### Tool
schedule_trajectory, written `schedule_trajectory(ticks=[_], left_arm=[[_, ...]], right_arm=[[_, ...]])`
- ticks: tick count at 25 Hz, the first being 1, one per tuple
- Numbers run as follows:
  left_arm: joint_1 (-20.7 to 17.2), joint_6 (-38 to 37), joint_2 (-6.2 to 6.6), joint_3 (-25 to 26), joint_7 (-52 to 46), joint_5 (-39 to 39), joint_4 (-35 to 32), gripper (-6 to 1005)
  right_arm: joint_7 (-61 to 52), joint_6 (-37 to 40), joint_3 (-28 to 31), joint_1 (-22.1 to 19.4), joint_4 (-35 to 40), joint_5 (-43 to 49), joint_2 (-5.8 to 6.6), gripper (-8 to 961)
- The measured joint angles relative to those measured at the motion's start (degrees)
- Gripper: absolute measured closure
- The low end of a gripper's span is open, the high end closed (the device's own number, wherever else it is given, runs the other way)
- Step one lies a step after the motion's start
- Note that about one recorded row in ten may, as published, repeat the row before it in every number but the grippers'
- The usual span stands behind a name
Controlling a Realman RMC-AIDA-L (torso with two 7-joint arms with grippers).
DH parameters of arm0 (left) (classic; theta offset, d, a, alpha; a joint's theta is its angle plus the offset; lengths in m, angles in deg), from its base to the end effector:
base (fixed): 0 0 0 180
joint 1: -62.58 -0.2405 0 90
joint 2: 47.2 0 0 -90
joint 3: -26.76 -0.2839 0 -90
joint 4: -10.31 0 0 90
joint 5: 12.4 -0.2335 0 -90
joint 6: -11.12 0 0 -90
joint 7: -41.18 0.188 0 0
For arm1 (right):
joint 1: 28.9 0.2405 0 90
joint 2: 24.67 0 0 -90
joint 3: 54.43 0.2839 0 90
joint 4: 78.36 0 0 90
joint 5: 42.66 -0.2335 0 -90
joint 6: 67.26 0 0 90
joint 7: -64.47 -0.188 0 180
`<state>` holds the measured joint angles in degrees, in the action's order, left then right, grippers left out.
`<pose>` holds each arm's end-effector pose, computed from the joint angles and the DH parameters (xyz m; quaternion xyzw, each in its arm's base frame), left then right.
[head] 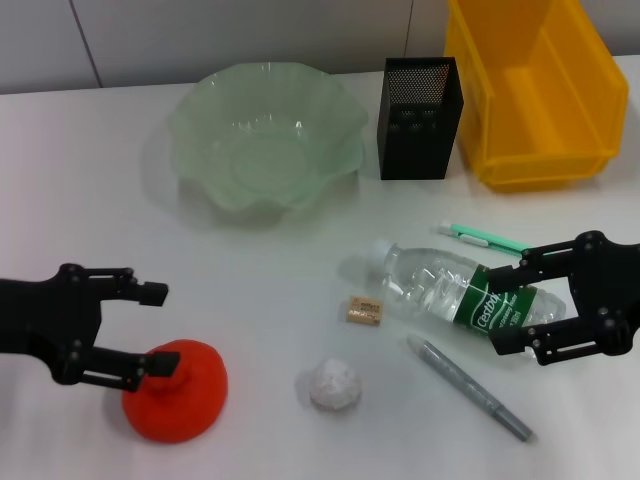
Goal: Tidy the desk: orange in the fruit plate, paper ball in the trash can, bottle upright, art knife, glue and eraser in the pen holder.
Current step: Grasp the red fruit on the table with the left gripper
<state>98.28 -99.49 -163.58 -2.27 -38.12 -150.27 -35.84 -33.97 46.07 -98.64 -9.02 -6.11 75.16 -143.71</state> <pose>-0.2794 0.3460 -0.0066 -0.9789 -0.1519 -0.1368 0.0017 0.2620 0.3052 0.0284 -0.9693 0.1919 0.1464 0.0465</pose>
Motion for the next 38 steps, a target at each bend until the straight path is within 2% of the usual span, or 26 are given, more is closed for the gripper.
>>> schedule_trajectory(ticks=[2,12,22,32,35,38], left_arm=[[-2.73,0.80,-1.39,-0.13,2.37,0.50,-3.67,142],[-6.81,3.90,-2.06,-0.16,8.49,1.30,0.20,143],[-6.33,12.71,-2.07,-1.75,13.05,2.08,8.47,144],[-6.22,15.58,-2.02,-3.42,12.97,2.26,9.05,145],[-6.31,16.18,-2.02,-3.42,13.07,2.28,9.07,316],[-6.27,16.31,-2.04,-3.39,13.10,2.29,9.16,433]], right_arm=[[0.00,0.18,0.00,-0.05,-0.04,0.09,0.00,266],[0.01,0.39,-0.63,0.53,-0.72,0.18,0.03,268],[0.01,0.50,-0.80,0.69,-1.05,0.10,-0.02,270],[0.04,0.36,-0.79,1.03,-2.45,0.18,0.04,272],[0.07,0.24,-0.79,1.04,-2.46,0.23,0.03,272],[0.09,0.20,-0.79,1.08,-2.47,0.31,0.03,273]])
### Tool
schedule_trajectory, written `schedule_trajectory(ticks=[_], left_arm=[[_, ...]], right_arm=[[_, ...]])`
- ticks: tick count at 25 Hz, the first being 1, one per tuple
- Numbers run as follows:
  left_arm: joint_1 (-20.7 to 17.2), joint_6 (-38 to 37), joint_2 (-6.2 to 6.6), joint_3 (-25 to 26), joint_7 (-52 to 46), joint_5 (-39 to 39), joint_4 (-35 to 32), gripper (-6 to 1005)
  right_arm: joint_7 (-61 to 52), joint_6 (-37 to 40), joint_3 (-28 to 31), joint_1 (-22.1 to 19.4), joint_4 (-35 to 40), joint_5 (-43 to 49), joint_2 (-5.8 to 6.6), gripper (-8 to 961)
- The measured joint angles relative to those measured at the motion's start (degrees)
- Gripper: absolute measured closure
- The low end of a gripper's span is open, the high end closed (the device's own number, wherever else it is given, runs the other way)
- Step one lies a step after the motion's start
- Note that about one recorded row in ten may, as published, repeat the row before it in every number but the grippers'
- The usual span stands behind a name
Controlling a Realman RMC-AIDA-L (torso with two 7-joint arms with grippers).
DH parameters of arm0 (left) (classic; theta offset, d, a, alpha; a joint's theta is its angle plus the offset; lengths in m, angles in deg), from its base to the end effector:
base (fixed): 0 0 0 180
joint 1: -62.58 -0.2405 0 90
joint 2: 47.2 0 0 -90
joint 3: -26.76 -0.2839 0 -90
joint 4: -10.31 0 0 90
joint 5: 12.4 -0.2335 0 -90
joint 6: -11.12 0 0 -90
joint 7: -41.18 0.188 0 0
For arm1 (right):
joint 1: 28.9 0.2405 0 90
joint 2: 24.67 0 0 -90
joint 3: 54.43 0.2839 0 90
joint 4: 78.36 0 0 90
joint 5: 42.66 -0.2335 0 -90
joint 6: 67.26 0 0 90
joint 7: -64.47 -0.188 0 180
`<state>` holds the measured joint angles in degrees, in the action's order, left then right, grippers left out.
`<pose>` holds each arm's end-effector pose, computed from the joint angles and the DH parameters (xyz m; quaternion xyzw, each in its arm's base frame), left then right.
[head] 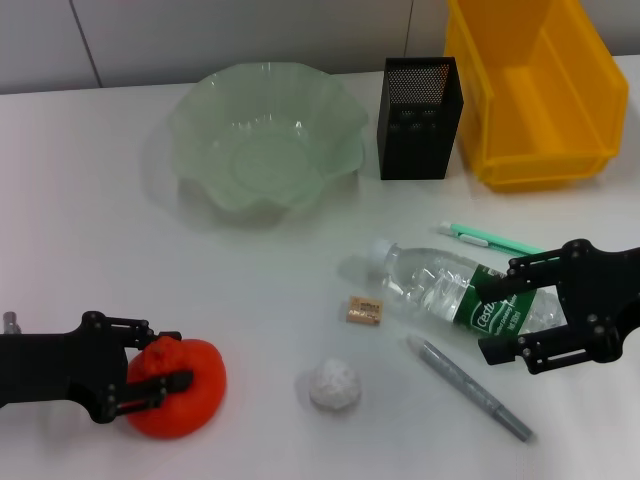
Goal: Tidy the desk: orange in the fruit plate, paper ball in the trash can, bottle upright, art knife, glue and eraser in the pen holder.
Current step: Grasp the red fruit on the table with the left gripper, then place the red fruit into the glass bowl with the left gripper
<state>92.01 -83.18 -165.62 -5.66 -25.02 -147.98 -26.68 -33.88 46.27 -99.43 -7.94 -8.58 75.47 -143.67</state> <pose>-0.3320 0.3299 -0.0596 -0.9795 -0.1442 -0.1206 0.0726 0.2599 0.3060 0.0199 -0.9689 0.1955 0.1497 0.0256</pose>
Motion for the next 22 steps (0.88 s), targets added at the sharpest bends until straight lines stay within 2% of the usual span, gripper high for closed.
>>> schedule_trajectory(ticks=[3,13,17,22], left_arm=[[0.02,-0.16,0.02,0.07,0.01,0.02,0.00,550],[1.07,-4.93,0.20,0.53,-2.77,2.45,-0.38,716],[3.76,-7.48,0.22,-0.04,-7.75,5.43,-0.87,747],[10.29,-6.15,-0.20,-0.14,-11.78,6.72,0.26,791]], right_arm=[[0.06,-0.06,0.00,0.03,-0.03,0.00,0.00,273],[0.31,0.09,0.00,0.13,-0.43,-0.07,-0.01,275],[0.33,0.19,0.03,0.14,-0.44,-0.25,0.00,276],[0.38,0.23,0.01,0.08,-0.45,-0.28,-0.02,277]])
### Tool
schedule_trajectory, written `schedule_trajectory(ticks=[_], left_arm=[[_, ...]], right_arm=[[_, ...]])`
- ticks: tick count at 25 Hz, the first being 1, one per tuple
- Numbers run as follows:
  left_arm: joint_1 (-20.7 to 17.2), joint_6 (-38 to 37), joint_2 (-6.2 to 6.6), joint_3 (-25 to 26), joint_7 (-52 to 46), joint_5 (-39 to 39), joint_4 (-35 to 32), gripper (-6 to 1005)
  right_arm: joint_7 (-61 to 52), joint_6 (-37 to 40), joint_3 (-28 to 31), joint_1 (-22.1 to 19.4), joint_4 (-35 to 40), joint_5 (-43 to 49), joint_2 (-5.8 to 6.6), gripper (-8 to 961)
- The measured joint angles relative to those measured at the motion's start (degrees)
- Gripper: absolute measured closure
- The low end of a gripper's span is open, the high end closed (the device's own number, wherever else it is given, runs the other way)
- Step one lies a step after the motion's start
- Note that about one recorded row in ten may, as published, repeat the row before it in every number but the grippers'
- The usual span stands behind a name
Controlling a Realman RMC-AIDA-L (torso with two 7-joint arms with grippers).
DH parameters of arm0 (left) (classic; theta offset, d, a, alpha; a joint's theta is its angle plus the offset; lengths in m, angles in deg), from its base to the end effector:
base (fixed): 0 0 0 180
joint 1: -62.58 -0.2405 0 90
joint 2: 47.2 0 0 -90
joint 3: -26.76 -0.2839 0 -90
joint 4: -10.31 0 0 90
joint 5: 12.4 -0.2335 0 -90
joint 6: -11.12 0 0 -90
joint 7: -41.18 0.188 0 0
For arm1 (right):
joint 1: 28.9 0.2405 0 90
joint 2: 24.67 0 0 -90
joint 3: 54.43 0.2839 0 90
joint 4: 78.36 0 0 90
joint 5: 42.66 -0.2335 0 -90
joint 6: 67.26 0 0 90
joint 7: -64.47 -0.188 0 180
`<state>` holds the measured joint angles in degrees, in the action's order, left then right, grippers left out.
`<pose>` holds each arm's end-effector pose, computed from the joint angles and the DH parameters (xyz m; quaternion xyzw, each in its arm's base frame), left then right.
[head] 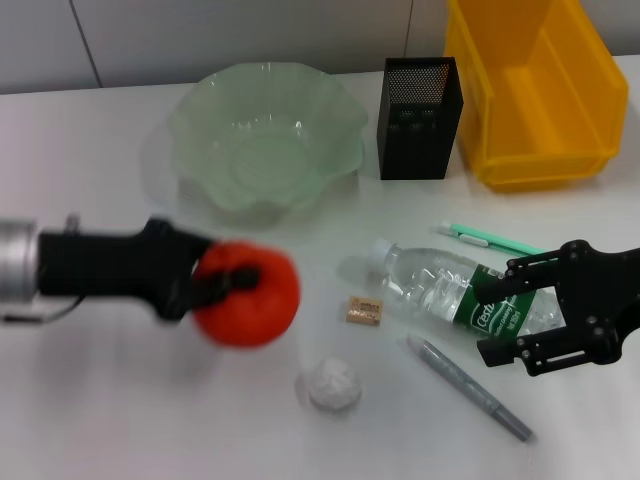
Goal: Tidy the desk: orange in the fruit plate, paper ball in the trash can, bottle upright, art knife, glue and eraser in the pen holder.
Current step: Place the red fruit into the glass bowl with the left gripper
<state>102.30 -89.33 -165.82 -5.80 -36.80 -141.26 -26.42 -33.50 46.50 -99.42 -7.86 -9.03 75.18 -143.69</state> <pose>-0.2395 0.3751 -0.0538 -0.9682 -0.1417 -0.2055 0.0167 0.2591 0.3053 0.0190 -0.9688 0.1930 0.1537 0.0221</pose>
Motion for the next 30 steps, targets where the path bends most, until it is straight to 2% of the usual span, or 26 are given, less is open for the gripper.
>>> schedule_trajectory(ticks=[8,14,18,20,24,27,30], left_arm=[[9.13,15.08,-0.33,-0.71,-2.87,5.11,6.11,868],[12.61,28.34,-0.50,-3.49,-2.40,11.23,10.68,912],[13.23,38.14,-0.56,-11.96,-2.28,20.05,12.00,928],[13.27,44.48,-0.56,-18.43,-2.18,26.68,12.08,935],[13.20,53.37,-0.56,-27.99,-2.16,34.86,11.85,940],[12.90,56.34,-0.56,-31.29,-2.17,37.49,11.76,941],[12.67,56.88,-0.55,-32.49,-2.17,37.99,11.74,934]], right_arm=[[0.80,0.05,-0.01,0.15,-2.18,-0.06,-0.08,279],[0.99,0.00,-0.01,0.23,-2.83,-0.07,-0.04,280],[1.08,-0.05,-0.01,0.42,-3.14,-0.07,-0.01,281],[1.24,-0.08,-0.20,0.75,-3.56,-0.07,0.00,281],[1.66,-0.17,-0.56,1.30,-4.06,-0.05,0.02,282],[1.69,-0.18,-0.60,1.47,-4.22,0.04,0.02,282],[1.71,-0.31,-0.62,1.58,-4.38,0.11,0.02,283]])
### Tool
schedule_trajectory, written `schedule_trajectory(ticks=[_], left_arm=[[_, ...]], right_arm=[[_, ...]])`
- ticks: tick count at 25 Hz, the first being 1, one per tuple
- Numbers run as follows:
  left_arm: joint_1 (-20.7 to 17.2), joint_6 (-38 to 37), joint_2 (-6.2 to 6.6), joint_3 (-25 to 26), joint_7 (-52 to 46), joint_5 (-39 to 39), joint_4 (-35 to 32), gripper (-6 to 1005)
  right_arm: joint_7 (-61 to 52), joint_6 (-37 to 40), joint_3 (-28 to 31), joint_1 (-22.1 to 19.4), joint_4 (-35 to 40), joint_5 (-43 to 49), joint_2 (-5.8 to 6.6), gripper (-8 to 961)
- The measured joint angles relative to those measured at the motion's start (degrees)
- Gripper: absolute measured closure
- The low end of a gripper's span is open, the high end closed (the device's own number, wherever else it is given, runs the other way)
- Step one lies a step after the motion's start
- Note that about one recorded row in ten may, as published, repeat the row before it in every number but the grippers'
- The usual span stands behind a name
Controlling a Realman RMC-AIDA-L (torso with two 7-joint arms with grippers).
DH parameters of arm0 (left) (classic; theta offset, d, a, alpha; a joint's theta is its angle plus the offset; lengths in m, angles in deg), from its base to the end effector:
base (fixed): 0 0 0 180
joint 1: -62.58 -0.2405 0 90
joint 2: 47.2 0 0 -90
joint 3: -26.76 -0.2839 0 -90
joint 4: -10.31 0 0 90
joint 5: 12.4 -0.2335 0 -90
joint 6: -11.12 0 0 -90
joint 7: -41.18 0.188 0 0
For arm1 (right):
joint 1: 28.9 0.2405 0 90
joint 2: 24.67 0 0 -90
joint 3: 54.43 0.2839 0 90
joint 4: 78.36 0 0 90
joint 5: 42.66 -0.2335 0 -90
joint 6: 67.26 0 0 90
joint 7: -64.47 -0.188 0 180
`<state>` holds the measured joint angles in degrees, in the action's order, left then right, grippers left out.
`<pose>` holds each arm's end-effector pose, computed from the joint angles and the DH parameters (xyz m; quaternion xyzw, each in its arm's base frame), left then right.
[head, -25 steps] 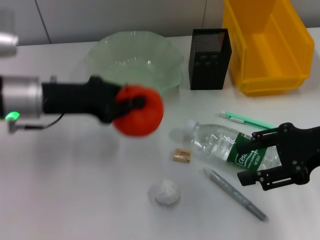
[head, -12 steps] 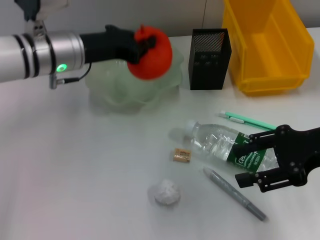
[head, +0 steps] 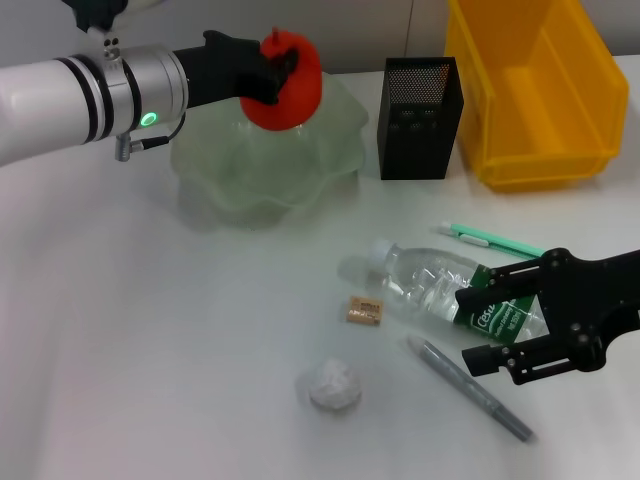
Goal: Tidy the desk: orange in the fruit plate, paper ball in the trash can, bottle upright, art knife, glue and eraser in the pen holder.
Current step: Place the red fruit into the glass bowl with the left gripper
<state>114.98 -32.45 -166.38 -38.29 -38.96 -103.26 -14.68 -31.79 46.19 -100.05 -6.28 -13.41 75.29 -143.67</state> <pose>-0.1604 0.5273 -0.1074 -0.9195 -0.1840 -0.1889 0.2916 0.2570 0.3073 0.0065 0.9677 -0.1909 -0.1648 0.0011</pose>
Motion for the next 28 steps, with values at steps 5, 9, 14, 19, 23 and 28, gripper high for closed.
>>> schedule_trajectory(ticks=[5,9,14,19,23,28], left_arm=[[-0.08,1.53,0.00,-1.67,-0.01,1.98,-0.09,922],[-0.36,3.85,0.00,-3.79,-0.02,4.31,-0.17,913],[-0.67,4.64,0.00,-4.72,-0.02,4.62,-0.23,813],[-1.07,4.60,0.00,-4.98,-0.02,4.71,-0.53,654],[-1.72,4.58,0.00,-5.51,0.12,4.71,-1.34,526],[-4.10,-0.78,0.05,-5.53,0.42,4.72,-4.12,361]], right_arm=[[0.15,-0.13,0.00,0.10,-0.39,0.09,0.00,284],[0.27,-0.16,0.00,0.13,-0.61,0.14,0.00,285],[0.63,-0.17,0.00,0.18,-0.86,0.17,0.05,286],[0.68,-0.17,0.00,0.41,-0.88,0.18,0.08,287],[0.70,-0.26,0.00,0.41,-0.88,0.17,0.09,287],[0.70,-0.32,0.00,0.56,-0.85,0.17,0.09,288]])
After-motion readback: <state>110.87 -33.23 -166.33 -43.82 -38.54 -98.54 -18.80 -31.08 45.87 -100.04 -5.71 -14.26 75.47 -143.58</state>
